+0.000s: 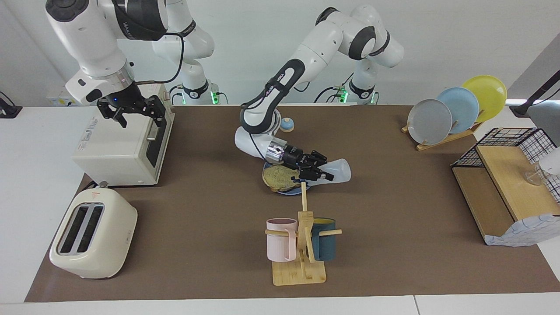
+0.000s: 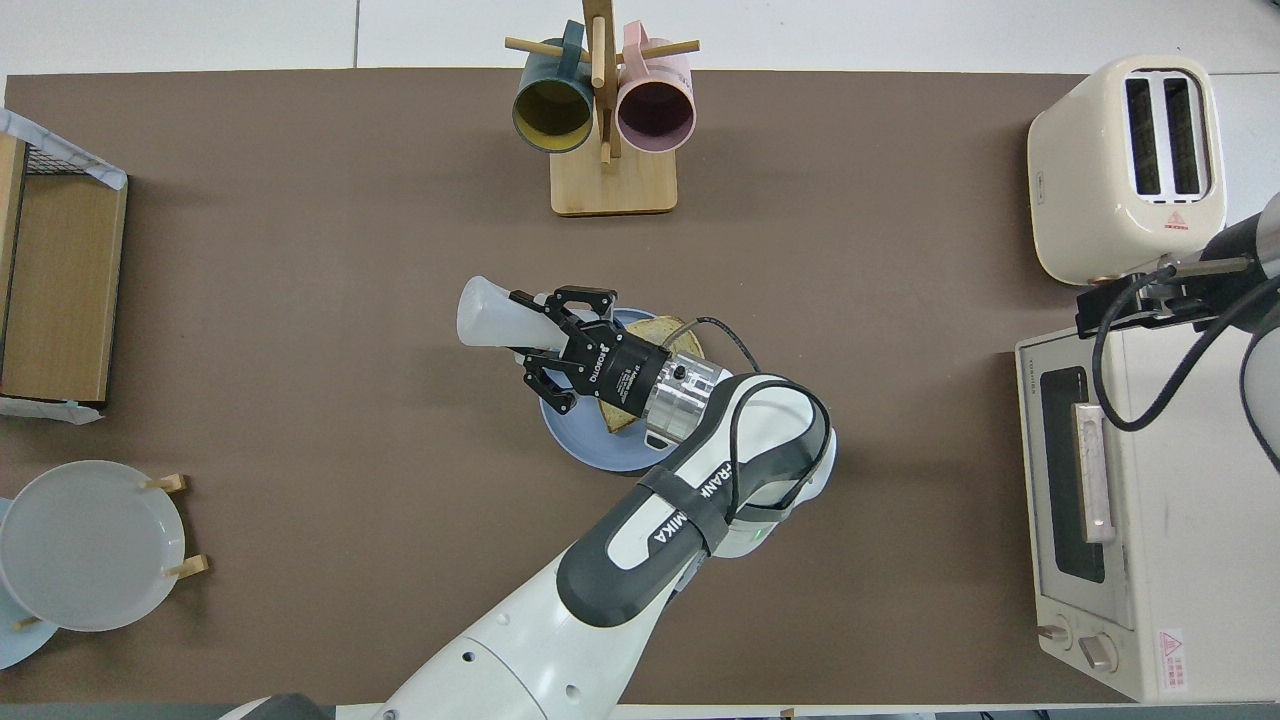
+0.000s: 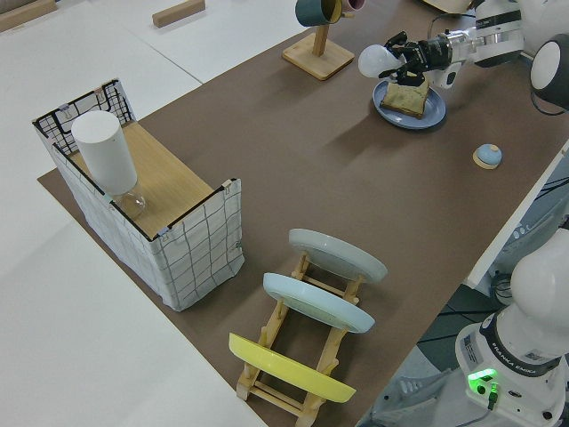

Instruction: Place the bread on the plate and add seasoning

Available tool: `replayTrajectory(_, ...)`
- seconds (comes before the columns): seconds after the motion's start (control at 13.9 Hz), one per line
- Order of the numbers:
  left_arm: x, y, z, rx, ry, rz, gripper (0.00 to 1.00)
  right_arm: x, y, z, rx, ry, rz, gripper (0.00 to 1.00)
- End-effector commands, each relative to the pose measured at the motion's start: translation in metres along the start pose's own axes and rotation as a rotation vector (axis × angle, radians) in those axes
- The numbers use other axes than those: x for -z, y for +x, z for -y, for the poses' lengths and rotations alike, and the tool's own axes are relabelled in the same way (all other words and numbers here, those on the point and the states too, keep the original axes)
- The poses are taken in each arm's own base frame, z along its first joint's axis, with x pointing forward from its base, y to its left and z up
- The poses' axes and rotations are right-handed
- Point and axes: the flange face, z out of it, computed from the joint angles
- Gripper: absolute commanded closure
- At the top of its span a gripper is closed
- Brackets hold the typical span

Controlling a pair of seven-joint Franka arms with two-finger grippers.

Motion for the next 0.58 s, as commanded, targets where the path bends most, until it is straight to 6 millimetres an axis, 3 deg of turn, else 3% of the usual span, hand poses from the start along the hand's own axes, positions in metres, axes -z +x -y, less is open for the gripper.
replayTrajectory(0.0,-0.034,-0.094,0.038,0.138,-0.151,-0.141,1.0,0.001,-0.008,-0.002,0.024,-0.003,0.007,0.0)
replayTrajectory(0.14,-0.075,-0.162,0.067,0.299,-0.358,-0.313,1.0,0.001,-0.008,-0.002,0.025,-0.003,0.007,0.0)
replayTrajectory(0.22,-0.105,-0.205,0.078,0.441,-0.509,-0.432,1.0,0.001,-0.008,-0.002,0.024,-0.003,0.007,0.0)
replayTrajectory(0.29,-0.133,-0.233,0.086,0.545,-0.608,-0.514,1.0,0.001,-0.008,-0.002,0.025,-0.003,0.01,0.0)
replayTrajectory(0.36,-0.166,-0.258,0.095,0.649,-0.698,-0.605,1.0,0.001,-0.008,-0.002,0.025,-0.003,0.012,0.0)
replayTrajectory(0.51,-0.218,-0.277,0.104,0.797,-0.875,-0.762,1.0,0.002,-0.008,0.0,0.026,-0.003,0.01,0.0)
